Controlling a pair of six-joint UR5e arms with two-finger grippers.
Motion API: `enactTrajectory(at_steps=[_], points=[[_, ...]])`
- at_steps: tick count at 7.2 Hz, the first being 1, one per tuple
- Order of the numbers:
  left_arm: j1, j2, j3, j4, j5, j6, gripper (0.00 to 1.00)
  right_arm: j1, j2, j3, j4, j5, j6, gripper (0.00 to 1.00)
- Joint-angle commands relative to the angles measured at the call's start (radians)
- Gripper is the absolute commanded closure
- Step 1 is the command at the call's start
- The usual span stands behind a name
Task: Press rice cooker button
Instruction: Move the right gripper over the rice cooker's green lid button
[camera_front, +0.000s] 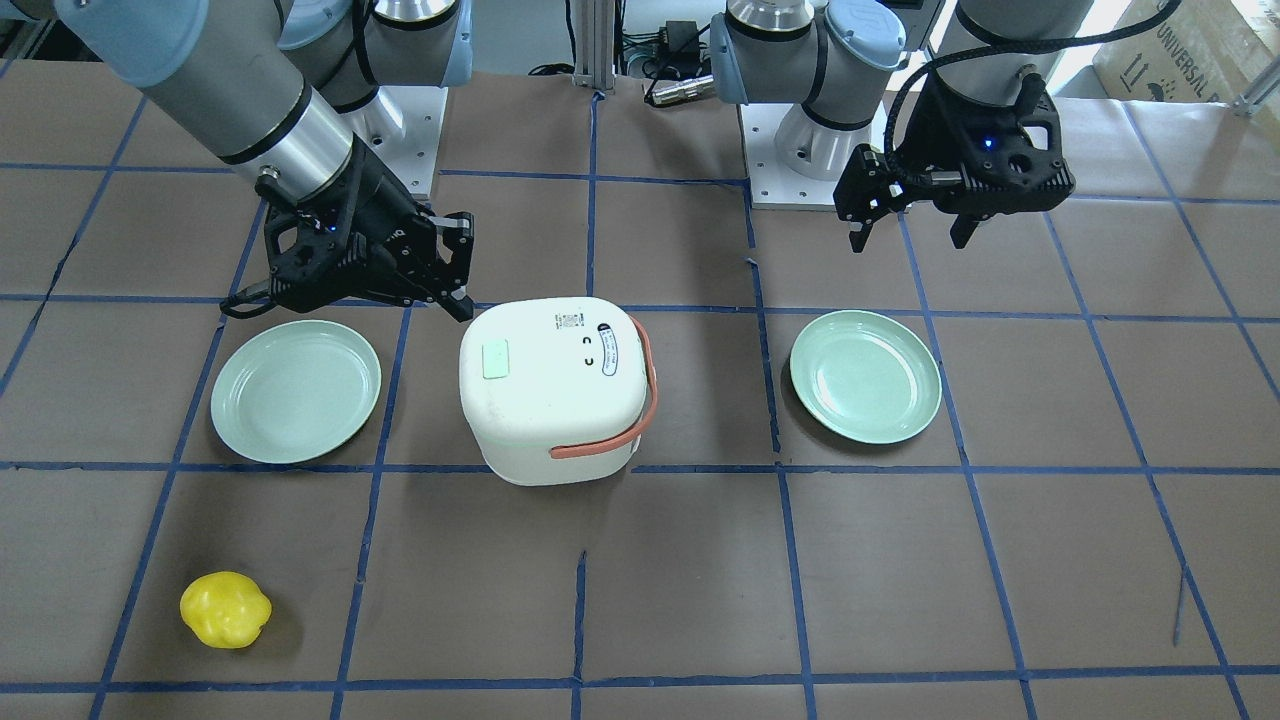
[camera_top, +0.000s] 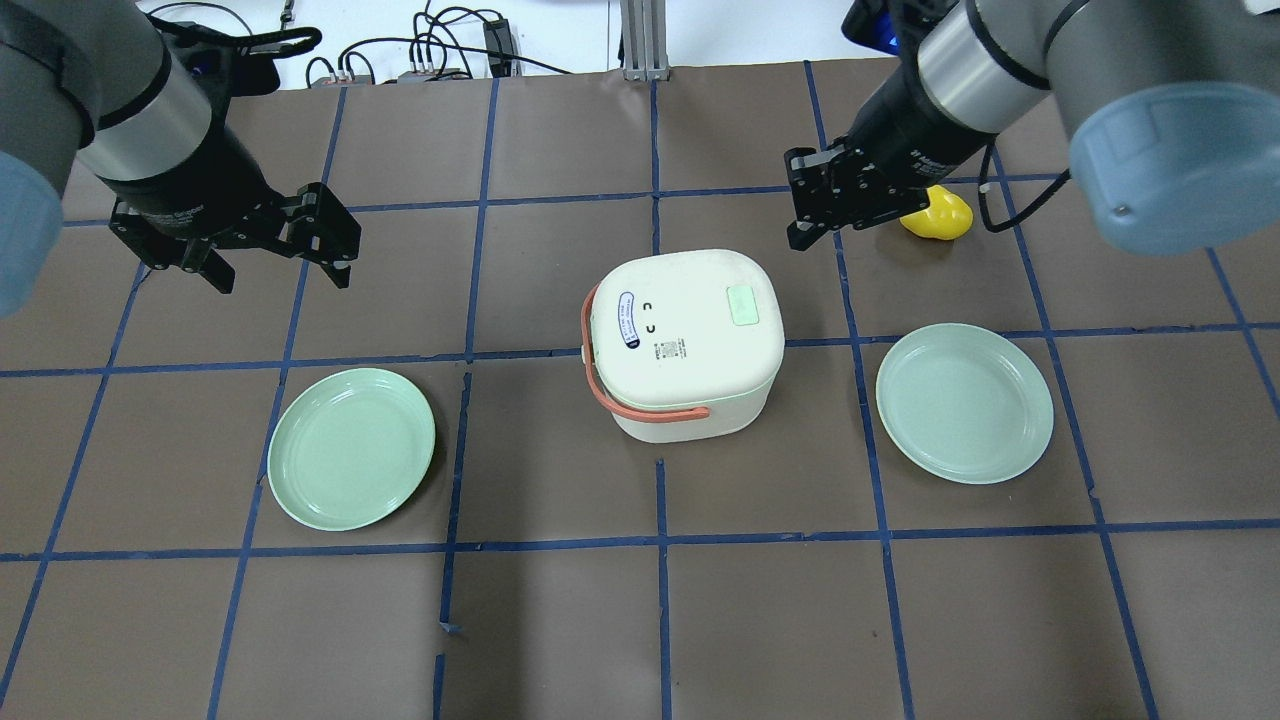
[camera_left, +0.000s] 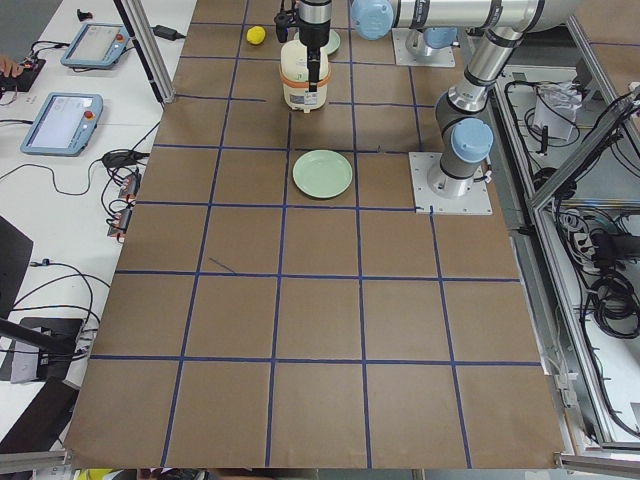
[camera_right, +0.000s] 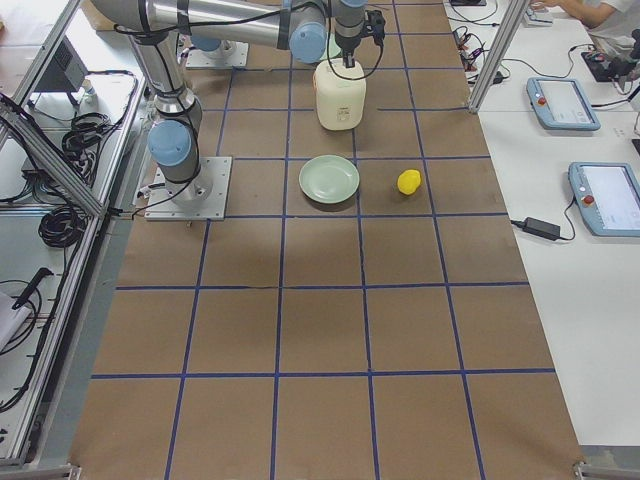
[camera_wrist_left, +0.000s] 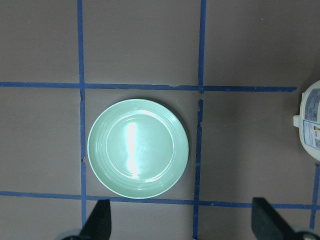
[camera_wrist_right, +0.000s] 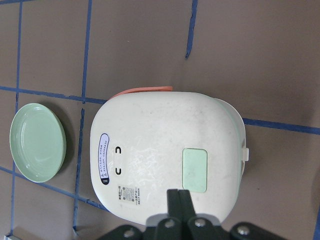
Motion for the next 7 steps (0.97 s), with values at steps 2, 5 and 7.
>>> enactTrajectory(at_steps=[2, 5, 7], points=[[0.000, 0.000, 0.000, 0.001, 0.000, 0.000, 0.00, 0.027, 0.034, 0.042, -0.099, 0.041, -0.005, 0.89], [0.000, 0.000, 0.000, 0.000, 0.000, 0.000, 0.00, 0.025, 0.040, 0.068, -0.144, 0.038, -0.050, 0.89], [0.000, 0.000, 0.000, 0.000, 0.000, 0.000, 0.00, 0.025, 0.040, 0.088, -0.145, 0.038, -0.066, 0.89]])
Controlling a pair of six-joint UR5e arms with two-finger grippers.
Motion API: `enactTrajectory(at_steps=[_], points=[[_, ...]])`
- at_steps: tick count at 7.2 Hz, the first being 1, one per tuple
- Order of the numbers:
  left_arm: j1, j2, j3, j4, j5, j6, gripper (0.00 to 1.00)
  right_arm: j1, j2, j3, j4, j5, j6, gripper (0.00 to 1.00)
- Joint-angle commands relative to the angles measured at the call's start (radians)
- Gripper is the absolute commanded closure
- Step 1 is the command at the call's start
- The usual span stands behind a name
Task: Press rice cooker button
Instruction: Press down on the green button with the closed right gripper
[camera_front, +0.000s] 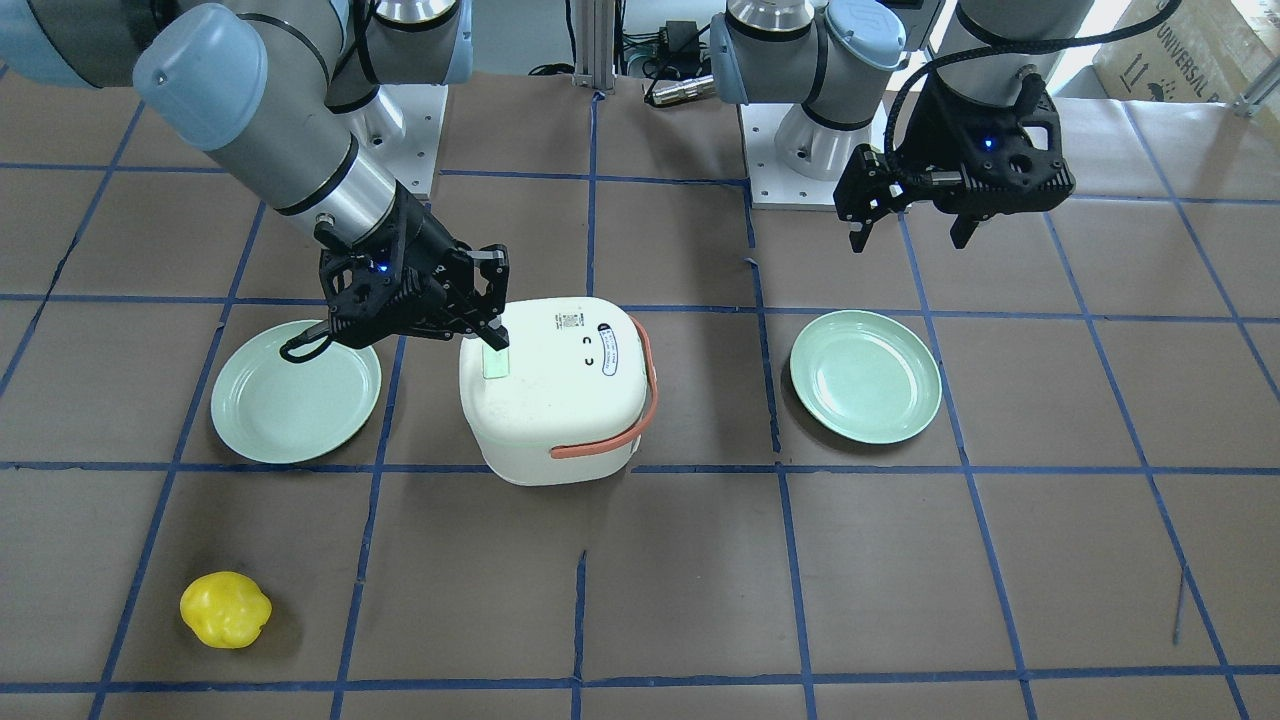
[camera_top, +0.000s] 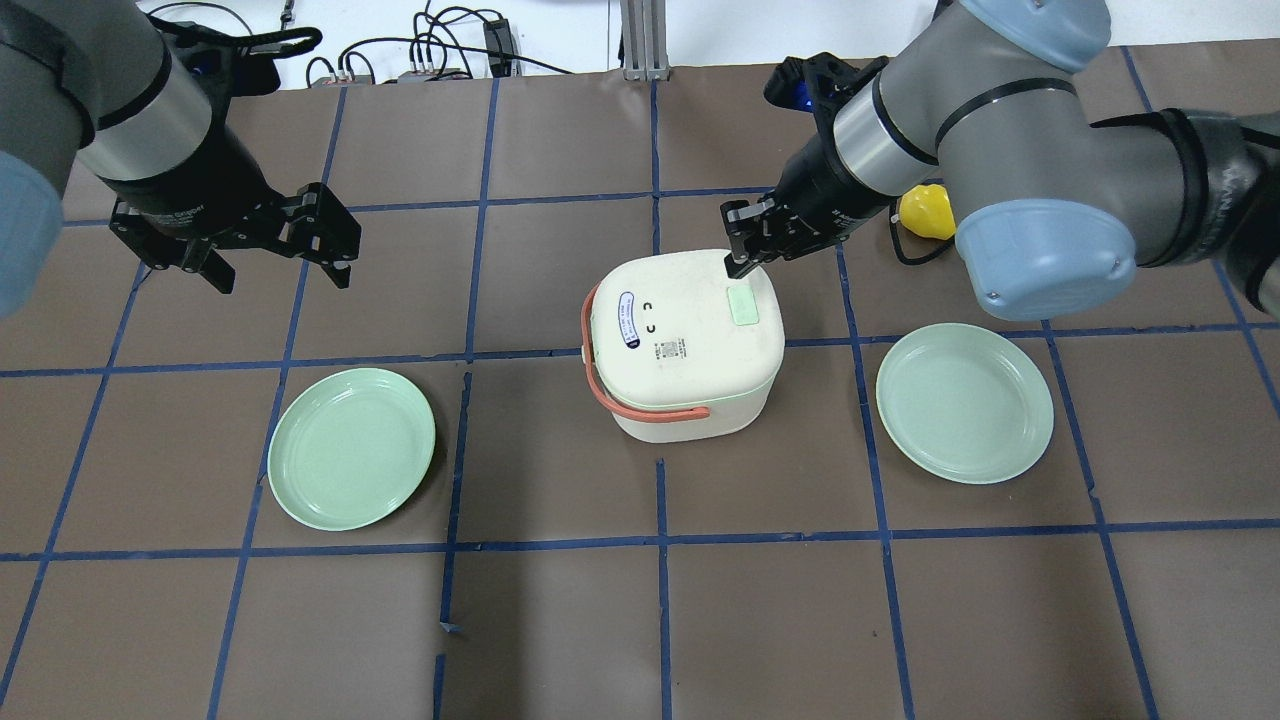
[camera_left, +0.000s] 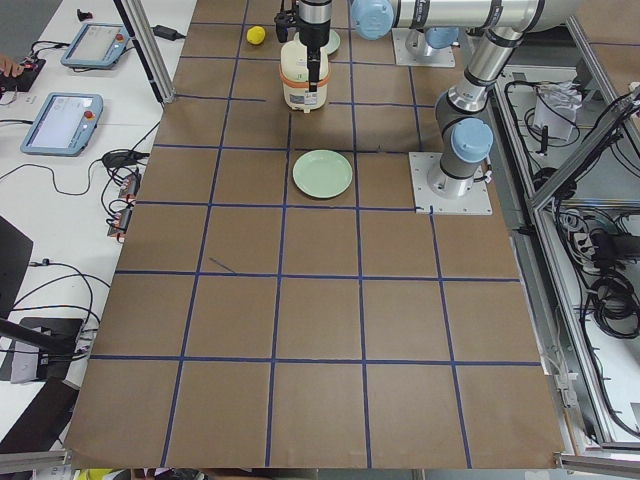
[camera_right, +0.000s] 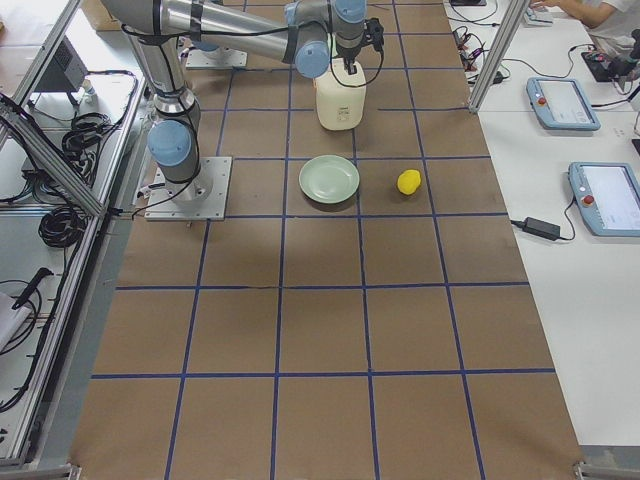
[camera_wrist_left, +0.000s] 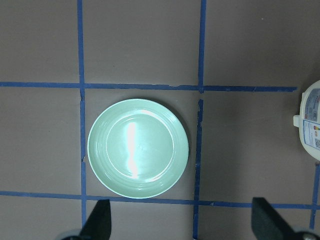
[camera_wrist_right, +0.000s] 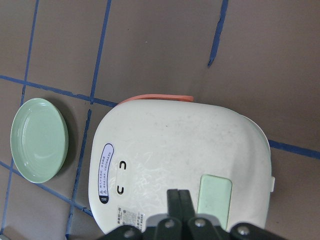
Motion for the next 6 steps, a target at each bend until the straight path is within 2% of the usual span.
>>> enactTrajectory(at_steps=[1, 6], points=[[0.000, 0.000, 0.000, 0.001, 0.000, 0.000, 0.00, -0.003, 0.000, 0.027, -0.004, 0.000, -0.016, 0.89], [0.000, 0.000, 0.000, 0.000, 0.000, 0.000, 0.00, -0.005, -0.004, 0.043, -0.007, 0.000, -0.036, 0.87]])
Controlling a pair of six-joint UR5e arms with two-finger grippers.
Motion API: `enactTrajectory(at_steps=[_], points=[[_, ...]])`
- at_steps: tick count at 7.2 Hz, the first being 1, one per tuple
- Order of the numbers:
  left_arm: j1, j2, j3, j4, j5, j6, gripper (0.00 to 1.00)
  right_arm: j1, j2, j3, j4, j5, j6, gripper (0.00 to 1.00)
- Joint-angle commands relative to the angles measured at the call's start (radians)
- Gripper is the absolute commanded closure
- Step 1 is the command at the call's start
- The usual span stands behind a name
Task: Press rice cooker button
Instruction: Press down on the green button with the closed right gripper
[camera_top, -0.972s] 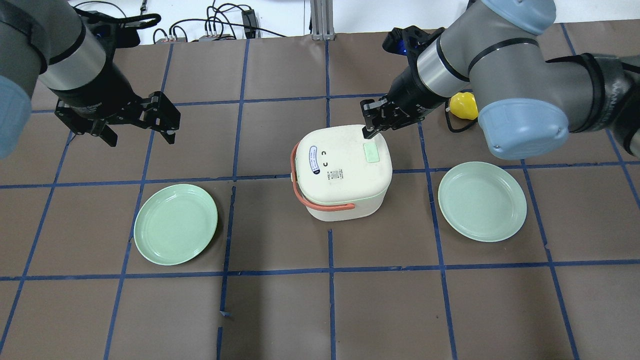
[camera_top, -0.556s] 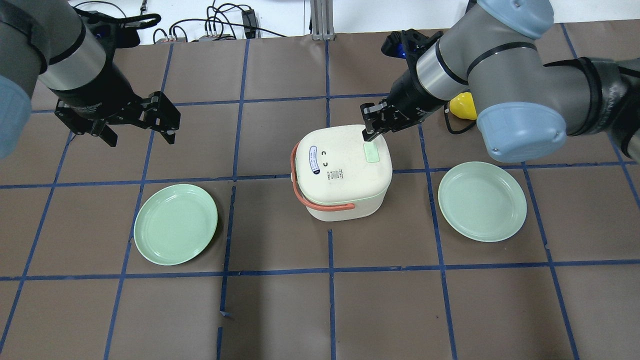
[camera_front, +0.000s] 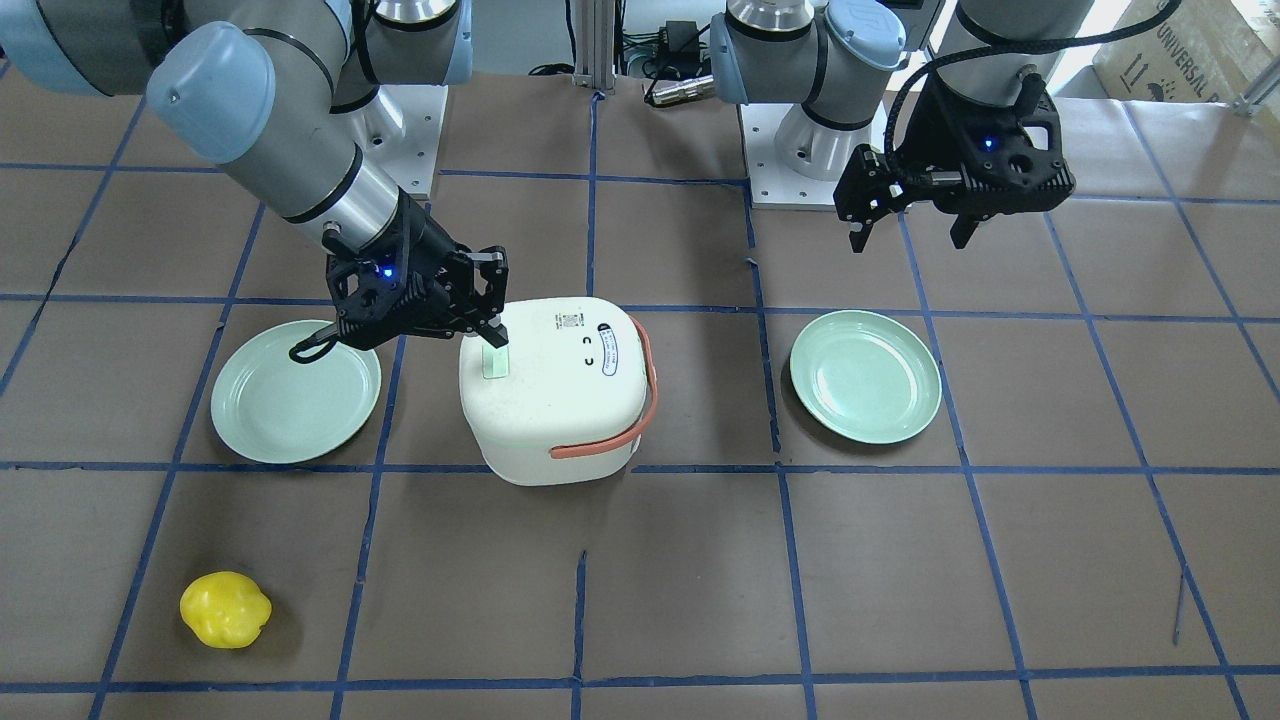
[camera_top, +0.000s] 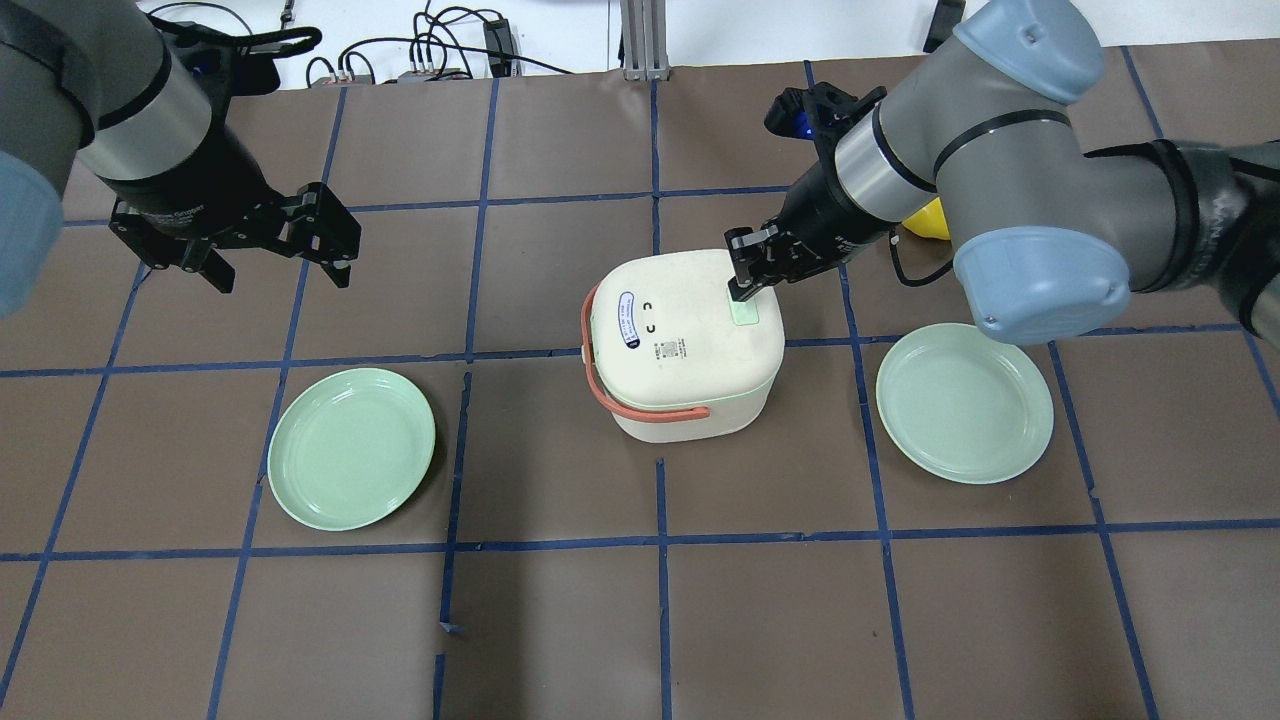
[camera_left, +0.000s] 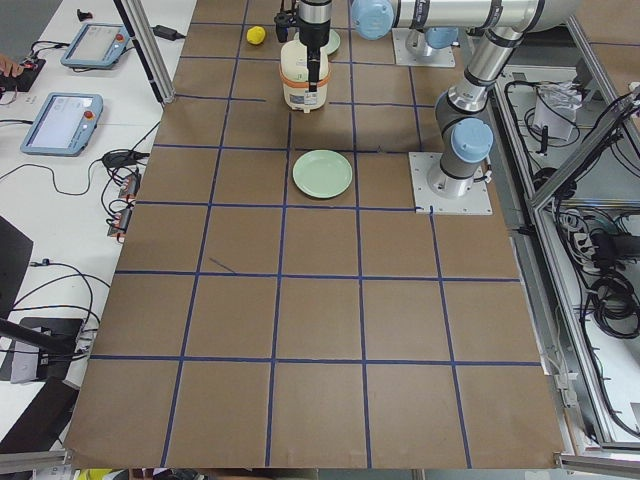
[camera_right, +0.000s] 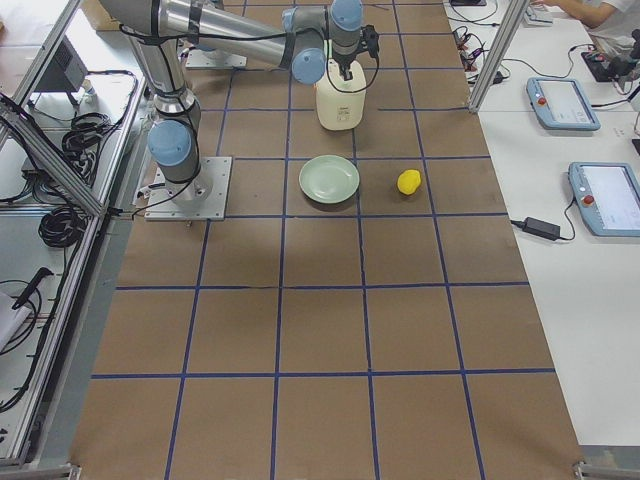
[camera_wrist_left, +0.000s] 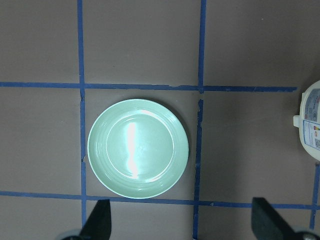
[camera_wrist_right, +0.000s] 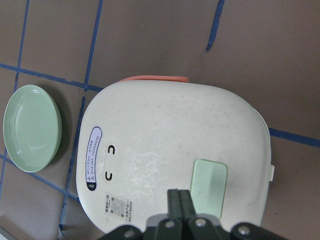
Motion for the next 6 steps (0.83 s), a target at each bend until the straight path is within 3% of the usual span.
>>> enactTrajectory(at_steps=[1, 6], points=[[0.000, 0.000, 0.000, -0.001, 0.000, 0.000, 0.00, 0.001, 0.008, -0.001, -0.001, 0.000, -0.027, 0.87], [0.000, 0.000, 0.000, 0.000, 0.000, 0.000, 0.00, -0.001, 0.021, 0.002, -0.024, 0.000, -0.045, 0.86]])
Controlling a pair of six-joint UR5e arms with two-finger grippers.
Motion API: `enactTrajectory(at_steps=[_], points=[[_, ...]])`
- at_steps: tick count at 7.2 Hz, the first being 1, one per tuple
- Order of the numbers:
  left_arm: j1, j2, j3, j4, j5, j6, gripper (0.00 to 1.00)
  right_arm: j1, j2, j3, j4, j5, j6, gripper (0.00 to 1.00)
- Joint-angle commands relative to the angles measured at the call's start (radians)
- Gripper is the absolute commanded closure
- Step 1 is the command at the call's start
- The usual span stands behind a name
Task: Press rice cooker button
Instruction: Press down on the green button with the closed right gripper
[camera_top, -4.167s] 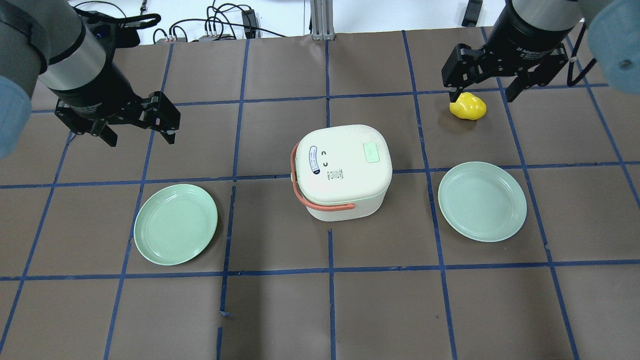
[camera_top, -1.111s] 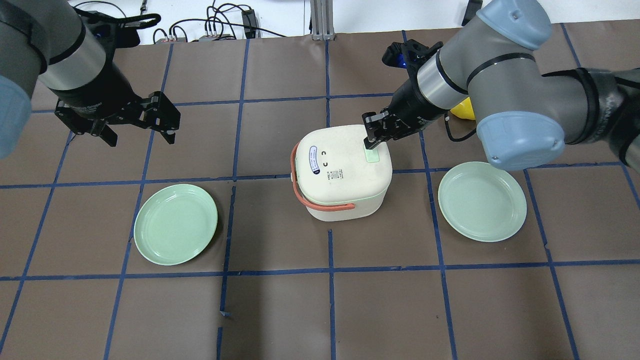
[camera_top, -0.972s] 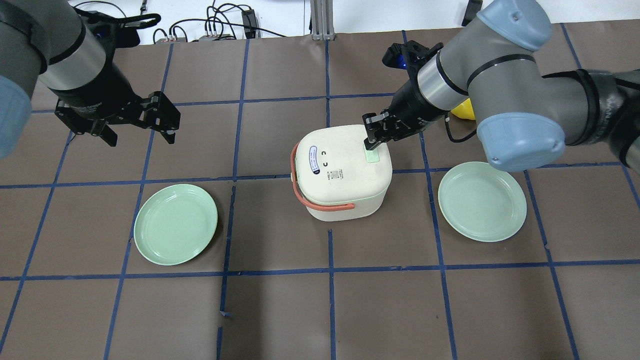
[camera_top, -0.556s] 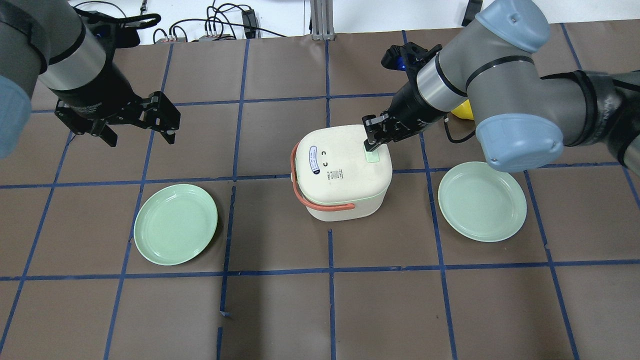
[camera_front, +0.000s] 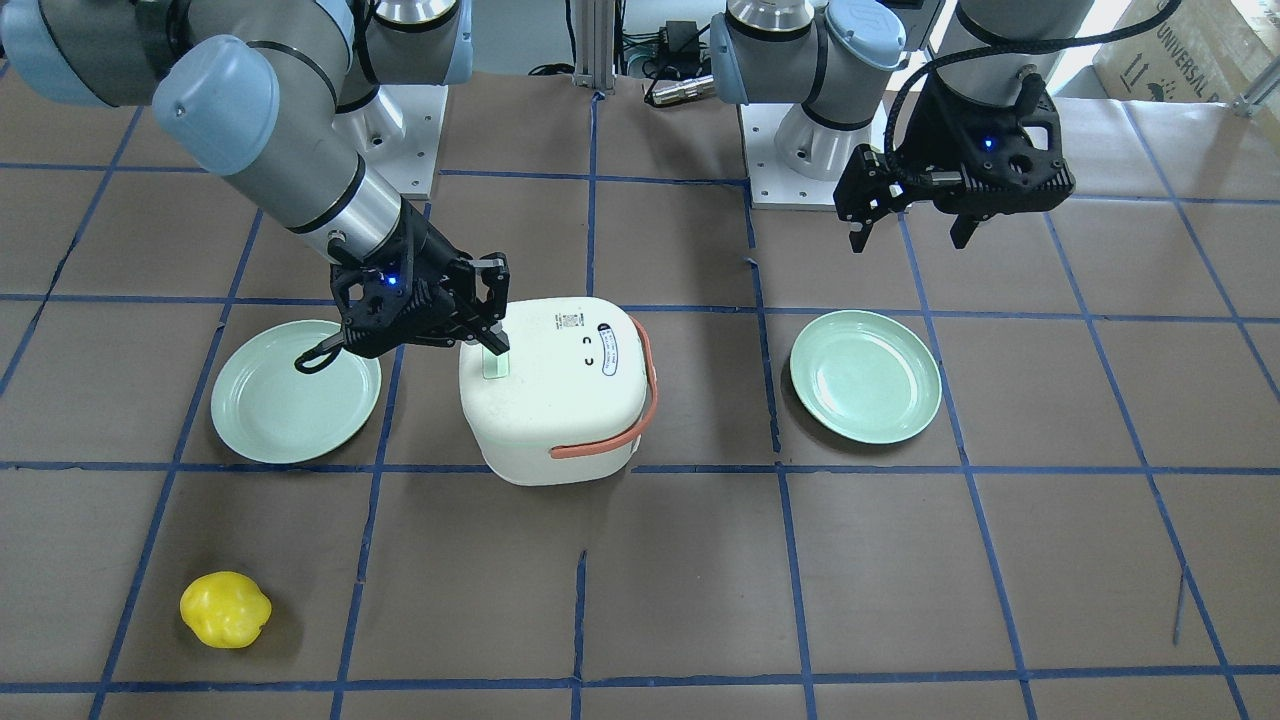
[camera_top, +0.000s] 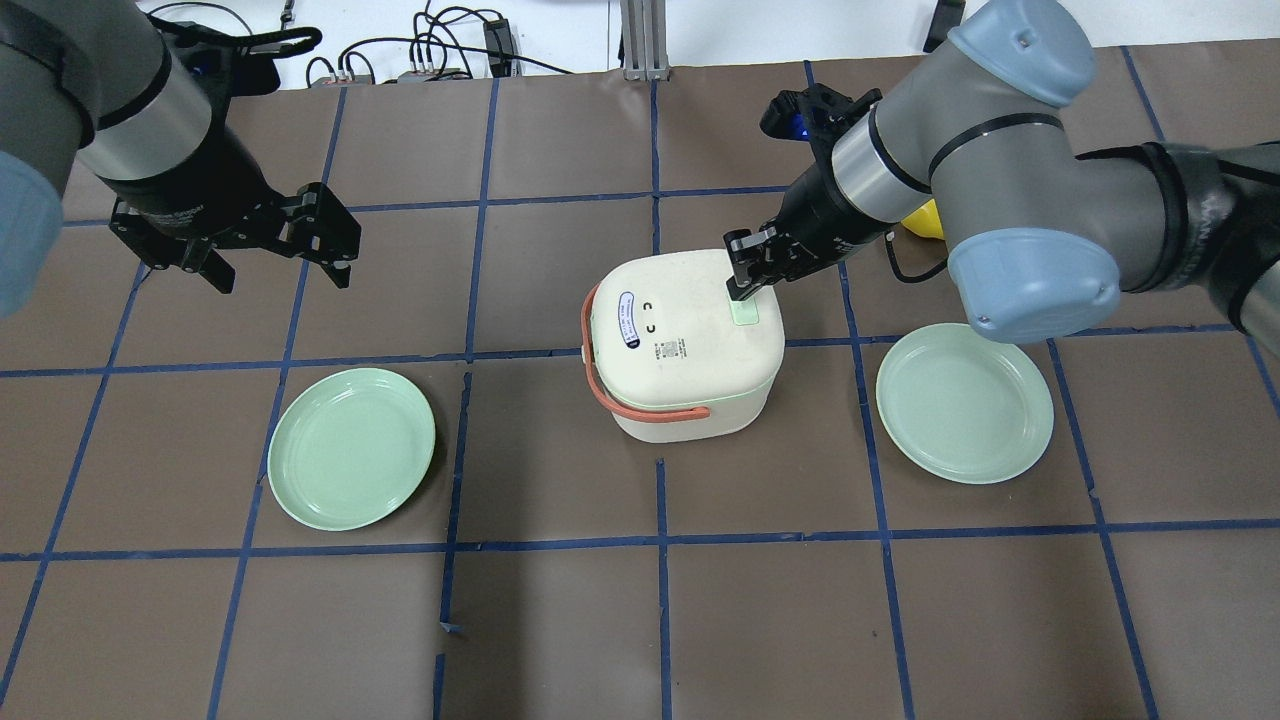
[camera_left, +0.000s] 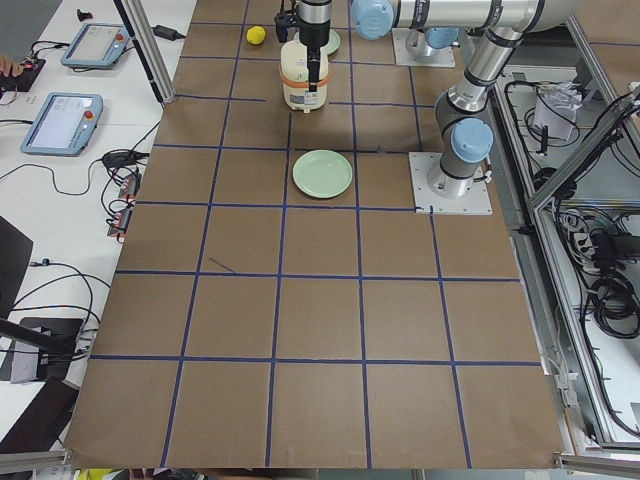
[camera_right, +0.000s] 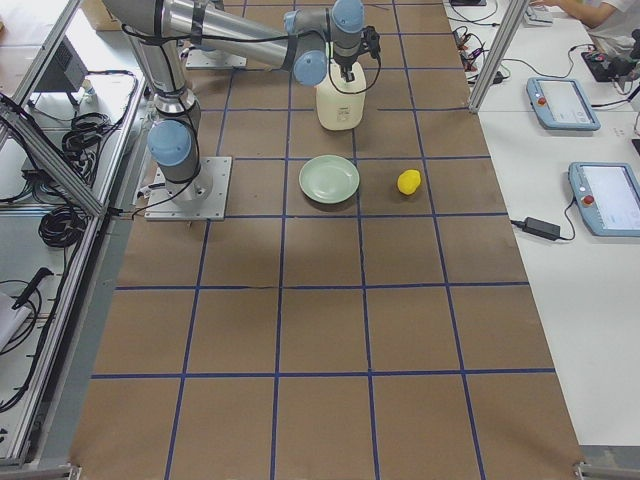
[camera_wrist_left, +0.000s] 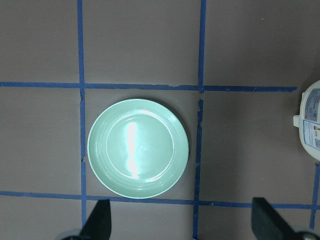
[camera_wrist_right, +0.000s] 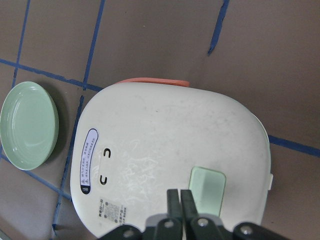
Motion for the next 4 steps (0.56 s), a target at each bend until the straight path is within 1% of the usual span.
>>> enactTrajectory(at_steps=[1, 4], points=[[0.000, 0.000, 0.000, -0.001, 0.000, 0.000, 0.00, -0.001, 0.004, 0.001, -0.005, 0.000, -0.006, 0.86], [0.000, 0.000, 0.000, -0.001, 0.000, 0.000, 0.00, -0.003, 0.005, -0.008, 0.001, -0.002, -0.006, 0.84]])
